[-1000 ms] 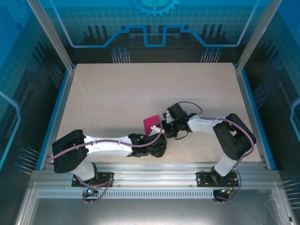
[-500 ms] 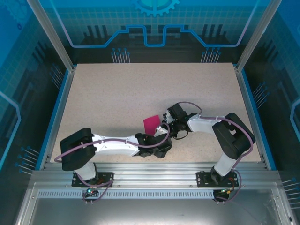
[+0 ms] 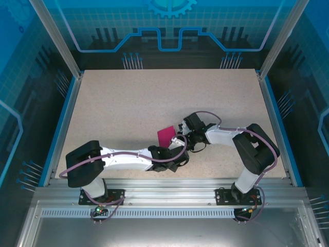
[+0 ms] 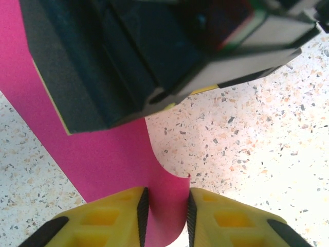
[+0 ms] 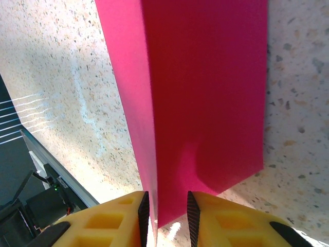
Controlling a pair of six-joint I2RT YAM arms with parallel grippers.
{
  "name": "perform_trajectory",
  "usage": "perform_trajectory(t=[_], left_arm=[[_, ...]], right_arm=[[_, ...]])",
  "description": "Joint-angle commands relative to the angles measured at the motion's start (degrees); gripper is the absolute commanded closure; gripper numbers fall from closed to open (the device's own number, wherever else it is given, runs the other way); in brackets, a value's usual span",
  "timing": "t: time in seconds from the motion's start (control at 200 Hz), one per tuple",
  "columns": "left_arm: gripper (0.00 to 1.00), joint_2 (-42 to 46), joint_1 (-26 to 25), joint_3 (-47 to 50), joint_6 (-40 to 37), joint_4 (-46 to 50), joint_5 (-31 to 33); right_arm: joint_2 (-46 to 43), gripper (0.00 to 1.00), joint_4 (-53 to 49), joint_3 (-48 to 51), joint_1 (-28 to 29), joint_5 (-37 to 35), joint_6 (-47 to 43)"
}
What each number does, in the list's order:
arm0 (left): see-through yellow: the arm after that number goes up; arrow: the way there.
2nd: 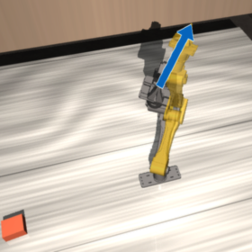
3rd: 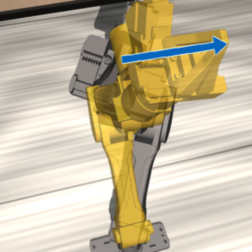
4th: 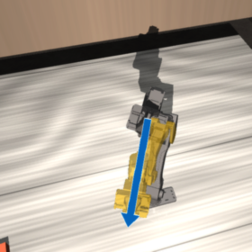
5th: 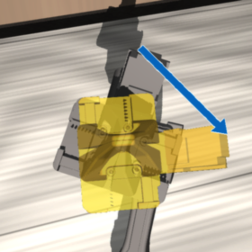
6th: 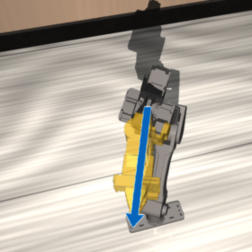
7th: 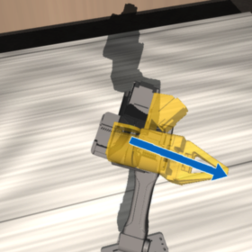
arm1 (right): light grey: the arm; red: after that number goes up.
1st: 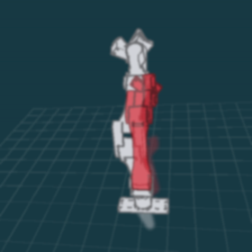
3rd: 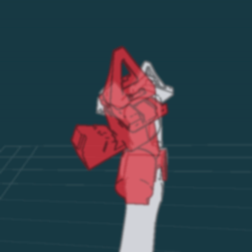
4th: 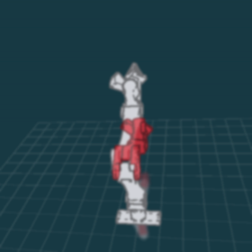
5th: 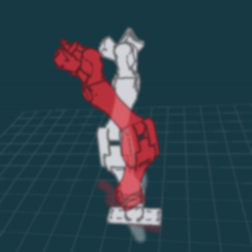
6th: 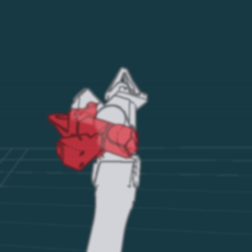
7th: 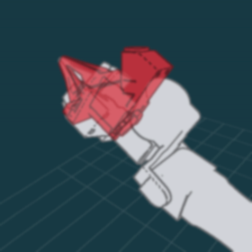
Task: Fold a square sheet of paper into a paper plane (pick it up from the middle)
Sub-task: Third fold the triangle at the center of the table.
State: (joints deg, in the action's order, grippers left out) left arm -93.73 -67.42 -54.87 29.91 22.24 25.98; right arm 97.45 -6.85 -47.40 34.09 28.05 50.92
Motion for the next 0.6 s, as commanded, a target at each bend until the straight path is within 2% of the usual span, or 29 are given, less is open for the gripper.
perform_trajectory(t=[0.0, 0.05, 0.245, 0.415, 0.595], left_arm=[[0.74, 1.90, -0.18, 0.81, -0.53, 0.55, 1.01], [0.76, 2.02, -0.08, 0.76, -0.56, 0.29, 0.79], [0.92, 3.06, 1.07, 1.73, -0.37, -1.22, -0.96], [0.97, 4.59, 3.87, 3.50, -2.07, -3.71, -6.34], [0.97, 6.92, 7.43, 6.12, -3.83, -7.15, -14.06]], right_arm=[[0.45, 0.71, -2.43, -1.79, -0.98, 0.30, -1.23], [0.44, 0.71, -2.58, -1.82, -1.10, 0.17, -1.41], [0.39, 0.71, -3.10, -1.95, -1.04, -0.12, -1.66], [0.18, 0.70, -4.17, -2.26, -1.13, -0.66, -2.26], [-1.33, 0.66, -7.30, -2.69, -1.69, -2.93, -3.77]])
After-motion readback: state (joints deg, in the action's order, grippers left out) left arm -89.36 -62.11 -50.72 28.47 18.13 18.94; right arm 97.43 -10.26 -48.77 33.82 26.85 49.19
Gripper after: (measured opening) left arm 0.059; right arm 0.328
